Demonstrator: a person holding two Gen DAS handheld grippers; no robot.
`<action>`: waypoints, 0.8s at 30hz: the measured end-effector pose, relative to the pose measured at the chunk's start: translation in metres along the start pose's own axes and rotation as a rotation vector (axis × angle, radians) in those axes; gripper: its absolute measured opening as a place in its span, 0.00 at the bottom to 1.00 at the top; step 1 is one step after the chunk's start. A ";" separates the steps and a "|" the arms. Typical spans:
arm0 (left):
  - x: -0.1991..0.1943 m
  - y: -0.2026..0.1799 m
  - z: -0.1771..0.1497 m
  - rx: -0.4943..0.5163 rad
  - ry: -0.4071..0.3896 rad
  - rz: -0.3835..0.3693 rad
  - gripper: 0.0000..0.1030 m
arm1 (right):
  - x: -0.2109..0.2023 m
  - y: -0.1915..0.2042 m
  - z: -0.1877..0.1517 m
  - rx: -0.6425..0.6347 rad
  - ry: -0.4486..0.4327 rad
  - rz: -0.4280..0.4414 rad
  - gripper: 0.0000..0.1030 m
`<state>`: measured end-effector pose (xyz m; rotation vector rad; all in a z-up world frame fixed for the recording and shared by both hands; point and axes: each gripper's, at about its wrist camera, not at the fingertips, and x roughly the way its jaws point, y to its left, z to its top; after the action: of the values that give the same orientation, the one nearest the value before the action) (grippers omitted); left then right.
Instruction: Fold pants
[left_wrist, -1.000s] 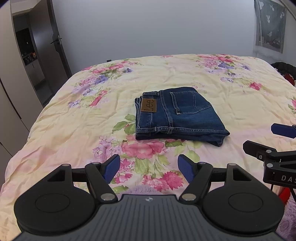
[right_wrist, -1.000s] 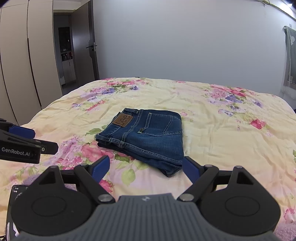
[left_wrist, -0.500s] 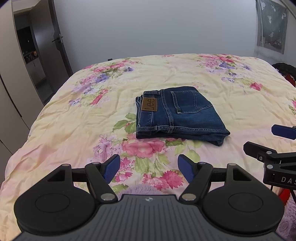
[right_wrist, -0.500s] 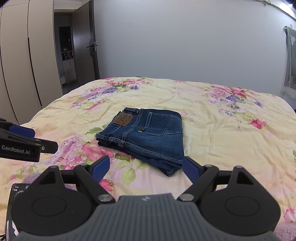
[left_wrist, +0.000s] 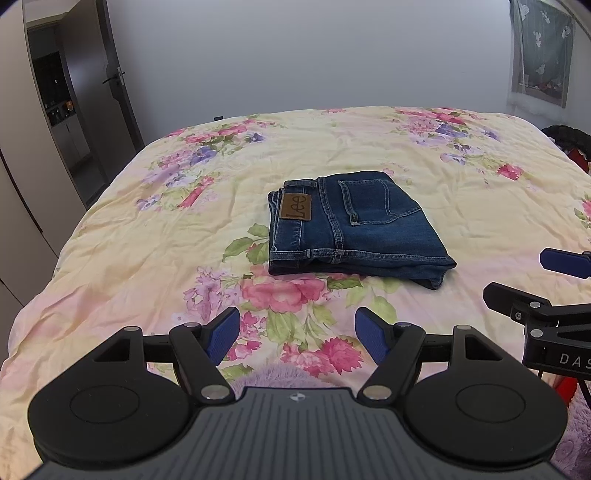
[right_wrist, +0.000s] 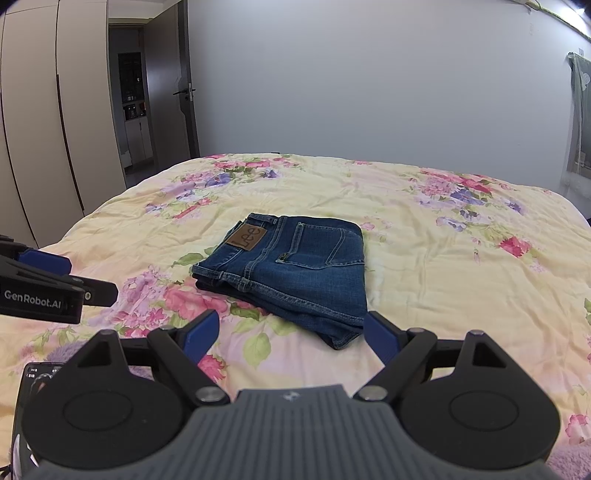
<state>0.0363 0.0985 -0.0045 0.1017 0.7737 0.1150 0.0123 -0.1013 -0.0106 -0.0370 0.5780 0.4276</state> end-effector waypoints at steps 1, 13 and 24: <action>0.000 0.000 0.000 0.001 0.001 0.000 0.81 | 0.000 0.000 0.000 0.001 0.000 0.001 0.79; -0.001 -0.003 -0.002 0.001 0.001 0.003 0.81 | -0.002 -0.001 -0.002 0.003 0.000 0.002 0.79; -0.001 -0.005 -0.002 0.000 0.003 0.000 0.81 | -0.002 -0.002 -0.003 0.003 0.002 0.004 0.79</action>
<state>0.0348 0.0935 -0.0055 0.1014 0.7763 0.1153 0.0100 -0.1049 -0.0118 -0.0334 0.5807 0.4304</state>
